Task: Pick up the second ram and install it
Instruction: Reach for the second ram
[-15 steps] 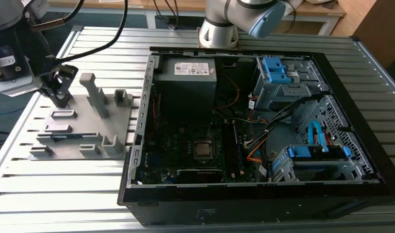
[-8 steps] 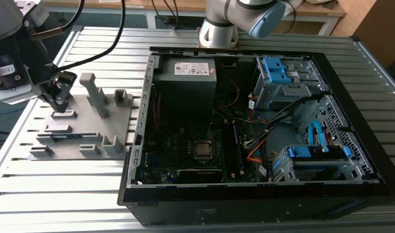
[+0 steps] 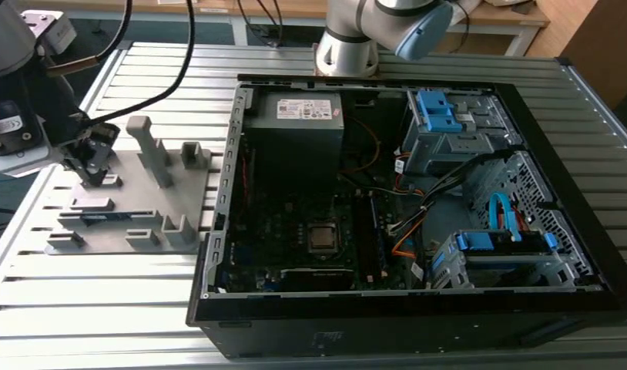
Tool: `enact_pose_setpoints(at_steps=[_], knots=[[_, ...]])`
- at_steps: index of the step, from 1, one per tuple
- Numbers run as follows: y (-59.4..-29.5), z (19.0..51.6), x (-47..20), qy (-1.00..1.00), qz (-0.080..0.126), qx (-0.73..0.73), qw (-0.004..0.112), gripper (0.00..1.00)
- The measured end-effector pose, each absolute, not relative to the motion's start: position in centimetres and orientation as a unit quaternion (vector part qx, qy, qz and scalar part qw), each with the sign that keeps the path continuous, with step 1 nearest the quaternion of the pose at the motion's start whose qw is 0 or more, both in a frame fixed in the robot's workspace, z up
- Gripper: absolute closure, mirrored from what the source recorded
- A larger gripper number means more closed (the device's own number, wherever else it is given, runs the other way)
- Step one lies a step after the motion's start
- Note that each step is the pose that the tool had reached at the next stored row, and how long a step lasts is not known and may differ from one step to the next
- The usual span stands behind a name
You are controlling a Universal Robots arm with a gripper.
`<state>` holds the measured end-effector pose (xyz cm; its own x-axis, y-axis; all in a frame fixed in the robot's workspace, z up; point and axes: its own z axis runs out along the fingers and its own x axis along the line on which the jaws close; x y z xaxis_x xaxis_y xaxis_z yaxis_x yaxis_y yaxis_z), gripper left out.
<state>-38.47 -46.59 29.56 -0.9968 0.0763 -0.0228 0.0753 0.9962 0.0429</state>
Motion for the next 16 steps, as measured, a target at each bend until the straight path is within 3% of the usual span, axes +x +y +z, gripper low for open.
enact_pose_setpoints(at_steps=[16], knots=[[-47.6, 27.2, -39.2, 0.999, 0.021, 0.038, 0.012, 0.90]])
